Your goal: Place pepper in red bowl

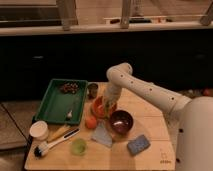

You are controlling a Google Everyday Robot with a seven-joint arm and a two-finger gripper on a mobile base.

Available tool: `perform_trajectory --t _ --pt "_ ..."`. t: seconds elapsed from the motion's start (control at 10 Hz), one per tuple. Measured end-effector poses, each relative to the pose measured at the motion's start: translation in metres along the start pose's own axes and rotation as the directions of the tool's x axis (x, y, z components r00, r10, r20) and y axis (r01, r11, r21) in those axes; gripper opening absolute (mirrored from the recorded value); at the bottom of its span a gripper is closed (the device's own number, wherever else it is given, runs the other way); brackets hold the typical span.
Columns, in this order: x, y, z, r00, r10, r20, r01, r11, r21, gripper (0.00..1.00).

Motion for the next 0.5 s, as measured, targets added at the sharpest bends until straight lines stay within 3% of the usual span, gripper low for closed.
perform_trajectory --t 0.2,0.5 --pt "-0.0017 -0.0002 -0.0033 1.0 -0.005 -0.007 0.005 1.0 0.008 0.78" --pt "-0.0042 -0.0041 -0.0106 1.0 -0.016 -0.023 0.016 1.0 0.018 0.8"
